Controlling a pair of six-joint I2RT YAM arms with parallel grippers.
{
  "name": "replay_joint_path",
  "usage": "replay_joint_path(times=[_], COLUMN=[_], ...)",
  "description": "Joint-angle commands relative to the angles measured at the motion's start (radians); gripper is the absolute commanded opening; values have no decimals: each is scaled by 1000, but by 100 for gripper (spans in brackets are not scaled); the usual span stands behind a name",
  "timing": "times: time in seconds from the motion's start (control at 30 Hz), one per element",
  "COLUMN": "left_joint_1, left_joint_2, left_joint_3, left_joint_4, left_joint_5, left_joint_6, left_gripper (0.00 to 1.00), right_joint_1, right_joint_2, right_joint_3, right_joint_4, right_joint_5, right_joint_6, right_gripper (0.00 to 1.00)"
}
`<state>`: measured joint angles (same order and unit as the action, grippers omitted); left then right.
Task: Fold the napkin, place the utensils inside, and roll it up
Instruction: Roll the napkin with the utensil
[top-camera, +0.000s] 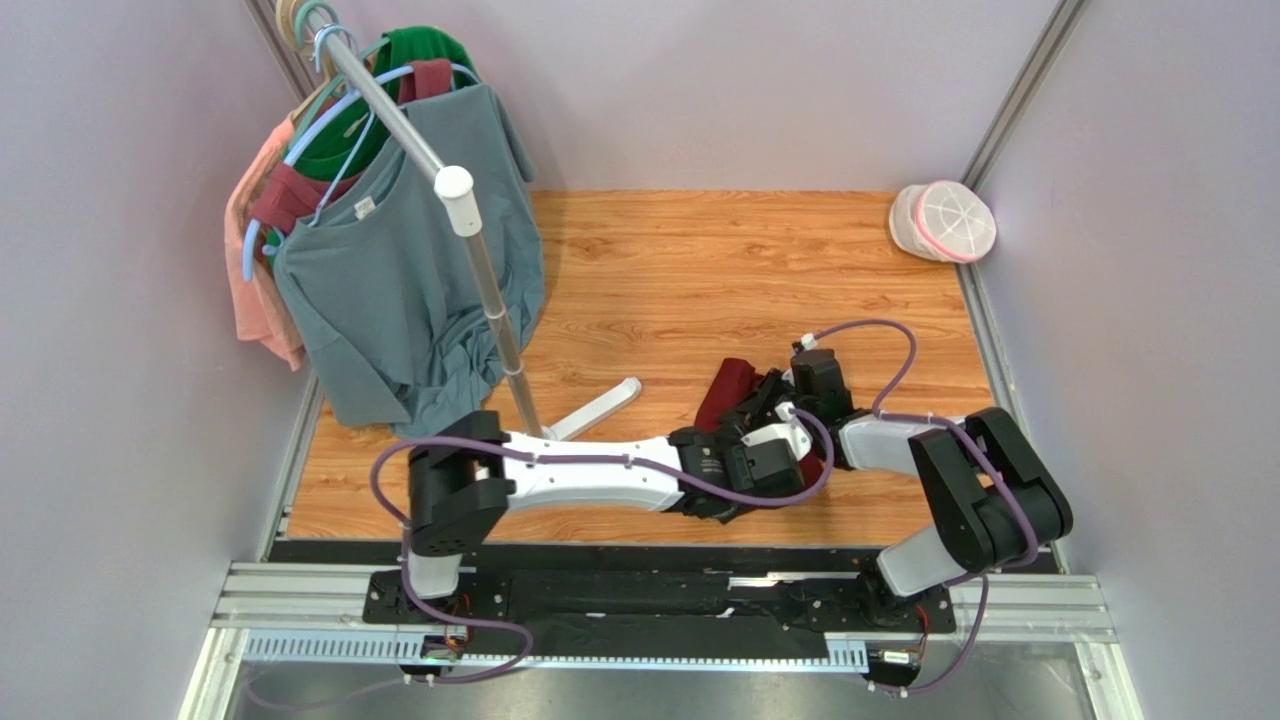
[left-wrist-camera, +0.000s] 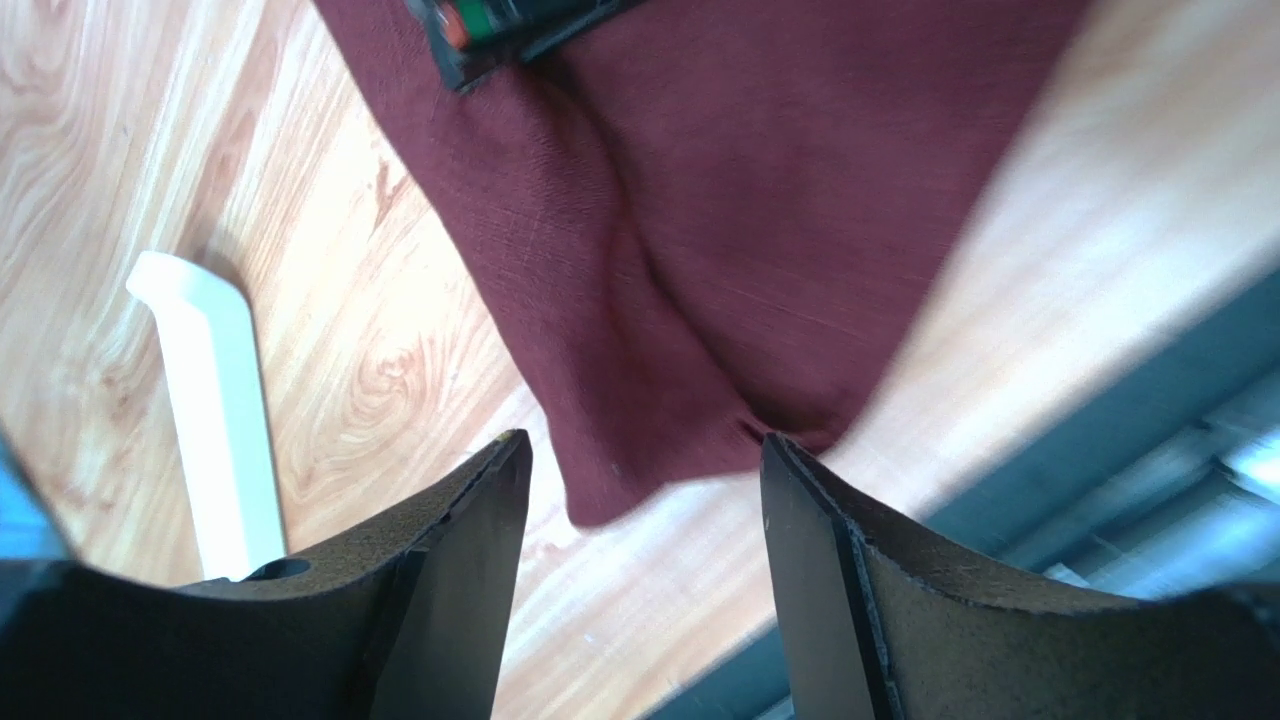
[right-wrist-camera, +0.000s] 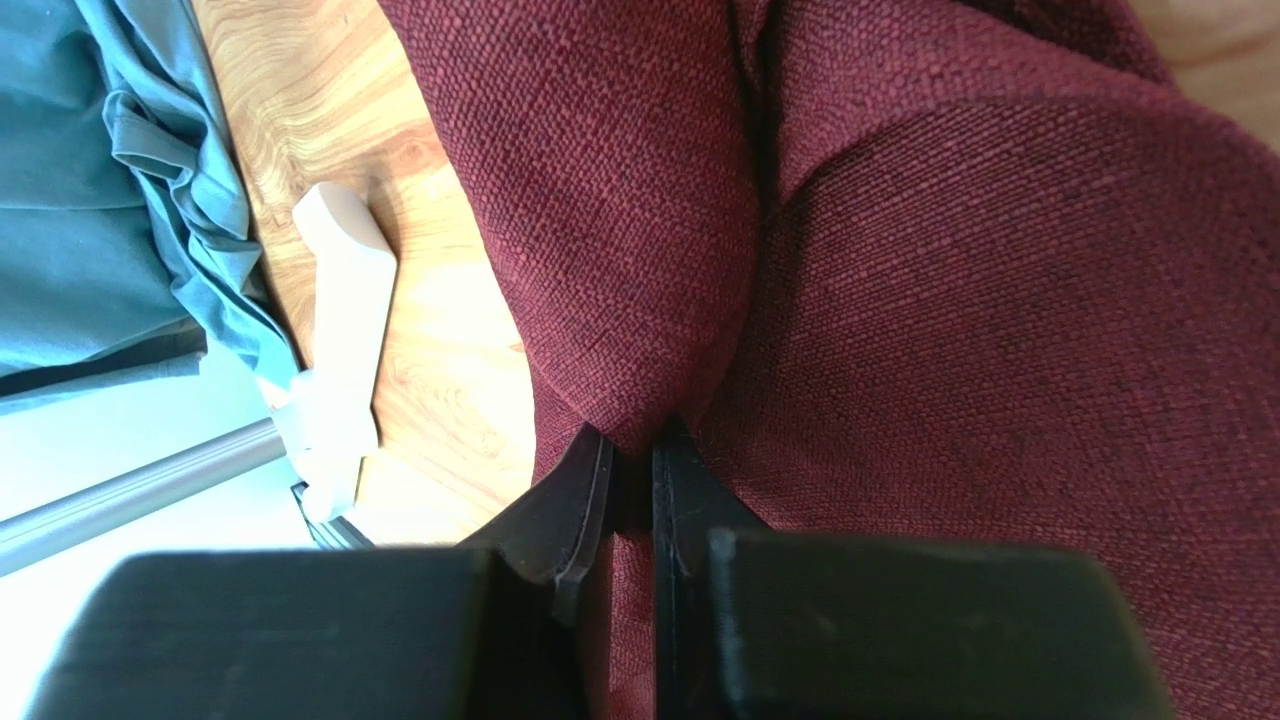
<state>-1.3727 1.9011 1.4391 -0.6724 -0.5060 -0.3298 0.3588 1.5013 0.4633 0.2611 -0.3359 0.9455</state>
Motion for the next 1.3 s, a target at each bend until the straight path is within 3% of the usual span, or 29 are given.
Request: replay_joint_path(times=[0.0,0.1,0.23,0.43,0.97,1.27], left_joint_1=[7,49,183,307,385,382], left_joint_2=[-160,-250,-344,-364,-234,-151], left_joint_3=[-44,-135,-261,-394,-523,-546], left_joint_4=[84,193,355,536,731,832], left_joint_5=[144,312,561,708,705,758], left_joint_6=[-18,-34,-101,-212,-374,-422], left_gripper=[67,66,64,58,36,34], right_joint_1=[0,-1,0,0,0,0], right_joint_2=[43,37,42,56,25,31], right_joint_3=[-35,-55,-84,-106,-109,-106], right_joint_4=[-19,12,85,144,121,119], right_joint_5=[98,103,90,78,81,81], right_joint_6=[-62,-71,-91,-106,-113,-106], right_gripper=[0,0,0,0,0,0])
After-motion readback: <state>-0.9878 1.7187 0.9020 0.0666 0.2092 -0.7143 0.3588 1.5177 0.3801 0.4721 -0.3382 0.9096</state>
